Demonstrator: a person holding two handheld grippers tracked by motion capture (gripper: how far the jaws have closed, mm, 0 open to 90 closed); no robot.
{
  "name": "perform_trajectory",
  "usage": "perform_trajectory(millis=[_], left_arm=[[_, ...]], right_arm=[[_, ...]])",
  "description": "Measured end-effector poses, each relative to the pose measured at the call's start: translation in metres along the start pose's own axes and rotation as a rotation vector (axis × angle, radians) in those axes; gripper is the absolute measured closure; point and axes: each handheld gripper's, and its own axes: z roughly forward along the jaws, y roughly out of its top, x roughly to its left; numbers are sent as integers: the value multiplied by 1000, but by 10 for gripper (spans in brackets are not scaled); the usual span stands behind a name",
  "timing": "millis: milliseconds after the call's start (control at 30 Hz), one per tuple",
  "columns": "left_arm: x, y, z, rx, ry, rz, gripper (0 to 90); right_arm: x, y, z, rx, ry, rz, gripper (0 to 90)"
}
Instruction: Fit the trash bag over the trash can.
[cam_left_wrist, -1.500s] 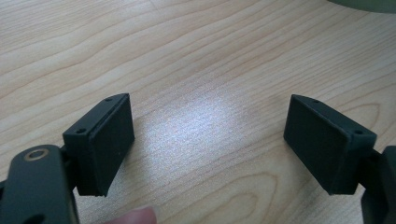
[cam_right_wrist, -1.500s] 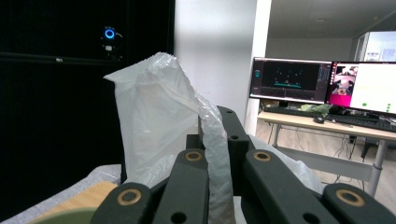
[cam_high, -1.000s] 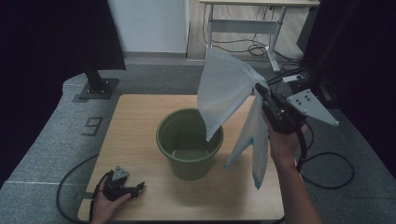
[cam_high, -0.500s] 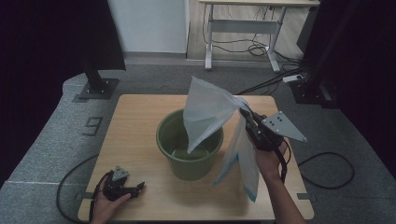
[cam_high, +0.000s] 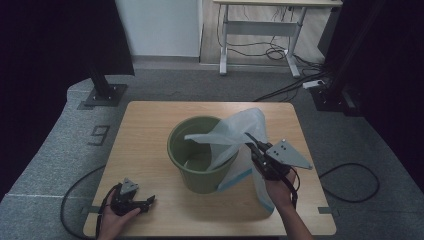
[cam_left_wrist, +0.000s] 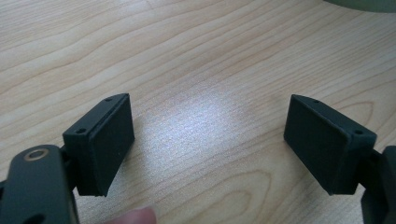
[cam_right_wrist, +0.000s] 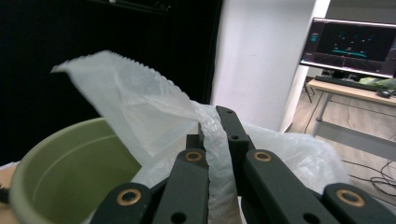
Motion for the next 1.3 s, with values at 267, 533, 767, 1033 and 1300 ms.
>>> perform_trajectory(millis=[267, 533, 767, 1033, 1300], left_arm=[[-7, 2, -2, -16, 2, 19, 160], [-8, 2, -1, -12, 2, 25, 160], [-8, 1, -1, -12, 1, 25, 161], [-8, 1, 0, -7, 1, 32, 161], [-10, 1, 2, -1, 0, 36, 161]], right_arm=[[7, -5, 4, 28, 62, 22, 887], [24, -15, 17, 83, 107, 1, 887], [37, -20, 33, 150, 113, -23, 879], [41, -22, 28, 158, 141, -5, 774], [58, -30, -10, 58, 80, -50, 431]])
